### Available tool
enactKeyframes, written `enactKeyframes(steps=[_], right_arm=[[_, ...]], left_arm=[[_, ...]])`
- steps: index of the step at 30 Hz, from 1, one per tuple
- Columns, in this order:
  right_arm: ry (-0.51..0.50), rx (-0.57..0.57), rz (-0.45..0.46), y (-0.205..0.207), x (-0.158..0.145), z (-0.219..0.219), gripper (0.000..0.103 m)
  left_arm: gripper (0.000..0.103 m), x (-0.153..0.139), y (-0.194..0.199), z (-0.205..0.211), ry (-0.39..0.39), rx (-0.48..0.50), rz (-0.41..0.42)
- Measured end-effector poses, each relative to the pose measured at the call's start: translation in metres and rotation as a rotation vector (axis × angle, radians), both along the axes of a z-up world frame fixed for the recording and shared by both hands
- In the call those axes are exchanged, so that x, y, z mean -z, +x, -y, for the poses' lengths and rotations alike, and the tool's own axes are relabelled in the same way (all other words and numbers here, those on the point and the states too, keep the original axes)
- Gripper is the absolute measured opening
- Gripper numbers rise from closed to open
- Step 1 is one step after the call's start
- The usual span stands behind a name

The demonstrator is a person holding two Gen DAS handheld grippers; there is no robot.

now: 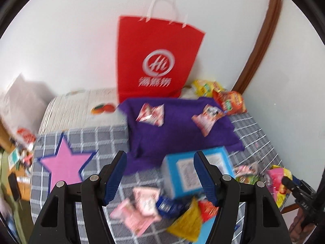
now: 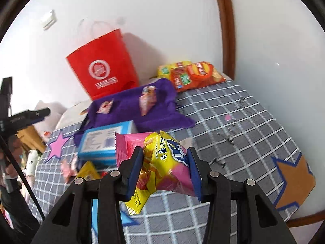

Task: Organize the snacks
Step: 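Grasp the pink-yellow chip bag with the right tool while the left tool grasps the pink candy packet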

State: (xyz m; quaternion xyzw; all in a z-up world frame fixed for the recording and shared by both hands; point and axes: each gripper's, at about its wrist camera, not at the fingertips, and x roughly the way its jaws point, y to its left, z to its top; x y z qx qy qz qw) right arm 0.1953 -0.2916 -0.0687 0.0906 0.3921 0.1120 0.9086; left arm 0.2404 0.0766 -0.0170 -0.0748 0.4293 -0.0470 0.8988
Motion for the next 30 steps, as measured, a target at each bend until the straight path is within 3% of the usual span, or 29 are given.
enactKeyframes(steps=[4, 8, 13, 16, 21, 23, 27, 30], right_arm=[[0.006, -0.041, -0.012, -0.021, 0.013, -0.018, 0.044], [-0.022, -0.046, -0.058, -0.03, 0.047, -0.033, 0.044], [-0.026, -0.026, -0.092, -0.032, 0.078, -0.039, 0.044], [0.0, -0.014, -0.086, -0.031, 0.085, -0.036, 0.045], [-0.005, -0.03, -0.082, -0.034, 0.084, -0.035, 0.046], [-0.02, -0.028, -0.079, -0.036, 0.085, -0.036, 0.056], [-0.025, -0.042, -0.083, -0.037, 0.089, -0.038, 0.062], [-0.03, -0.05, -0.095, -0.035, 0.091, -0.04, 0.069]], left_arm=[[0.066, 0.03, -0.02, -0.015, 0.01, -0.024, -0.054], [0.066, 0.067, -0.035, -0.028, -0.012, -0.057, -0.131], [0.066, 0.1, -0.047, -0.043, -0.148, -0.082, -0.182], [0.066, 0.113, -0.048, -0.045, -0.182, -0.097, -0.208], [0.066, 0.131, -0.045, -0.04, -0.171, -0.108, -0.241], [0.066, 0.139, -0.042, -0.038, -0.177, -0.112, -0.252], [0.064, 0.144, -0.039, -0.031, -0.135, -0.111, -0.224], [0.056, 0.144, -0.036, -0.03, -0.098, -0.107, -0.215]])
